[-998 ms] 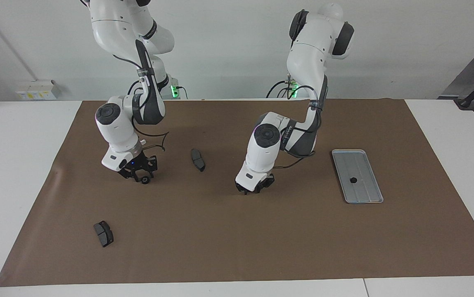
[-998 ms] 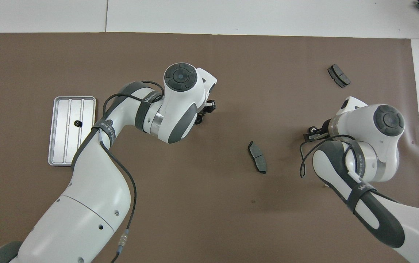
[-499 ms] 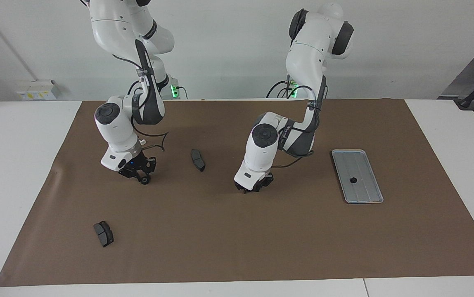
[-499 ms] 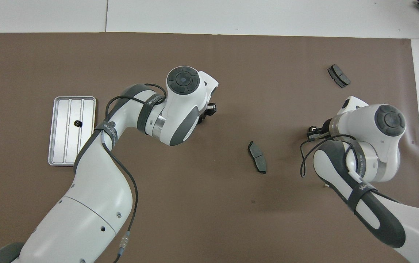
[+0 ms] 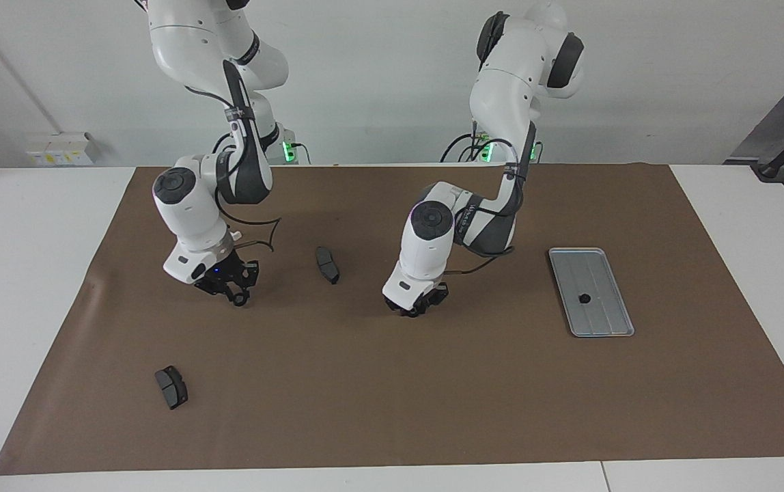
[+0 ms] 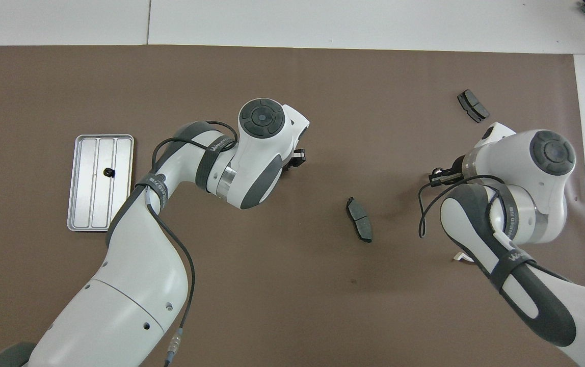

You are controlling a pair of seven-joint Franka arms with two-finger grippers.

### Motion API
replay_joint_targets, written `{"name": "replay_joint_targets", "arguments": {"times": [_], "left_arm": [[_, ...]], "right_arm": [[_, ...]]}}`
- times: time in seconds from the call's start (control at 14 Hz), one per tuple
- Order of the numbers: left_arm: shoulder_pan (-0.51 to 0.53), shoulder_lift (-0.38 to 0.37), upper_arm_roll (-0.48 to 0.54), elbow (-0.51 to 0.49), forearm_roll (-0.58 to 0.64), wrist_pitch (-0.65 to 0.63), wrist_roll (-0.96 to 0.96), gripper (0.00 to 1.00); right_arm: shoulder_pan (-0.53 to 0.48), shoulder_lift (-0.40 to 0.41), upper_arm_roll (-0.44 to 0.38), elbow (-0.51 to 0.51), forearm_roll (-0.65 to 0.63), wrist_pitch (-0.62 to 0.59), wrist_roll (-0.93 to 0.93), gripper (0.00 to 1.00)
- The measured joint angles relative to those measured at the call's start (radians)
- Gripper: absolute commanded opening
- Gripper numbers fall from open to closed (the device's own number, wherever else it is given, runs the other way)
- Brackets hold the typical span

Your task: Pick bearing gear from pile to tray

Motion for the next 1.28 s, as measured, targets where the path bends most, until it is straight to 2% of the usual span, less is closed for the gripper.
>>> {"name": "replay_joint_targets", "arguments": {"times": [0.14,0.43,0.71,0.93,1.07,1.28], "left_arm": [[-0.002,-0.006,0.001,-0.008,0.002,-0.001,0.0,0.26],[-0.006,-0.009,0.002,-0.011,0.003,0.0,-0.001,0.02],[-0.004,-0.009,0.008,-0.007,0.003,-0.001,-0.002,0.0],[0.053,-0.034,0.019,0.01,0.003,-0.036,0.027,0.0],[0.115,-0.07,0.021,0.016,0.003,-0.079,0.105,0.0],[0.213,-0.121,0.023,0.011,0.003,-0.127,0.292,0.0]], "right_arm": [[0.0,-0.003,0.0,0.037,0.0,-0.041,0.007,0.0],[0.0,-0.003,0.0,0.043,0.0,-0.049,0.01,0.0],[0.0,-0.003,0.029,0.059,0.004,-0.055,0.1,0.0],[0.008,-0.004,0.095,0.131,0.005,-0.115,0.262,0.0],[0.057,-0.004,0.11,0.16,0.006,-0.111,0.382,0.0],[0.152,0.011,0.112,0.171,0.007,-0.037,0.545,0.0]]}}
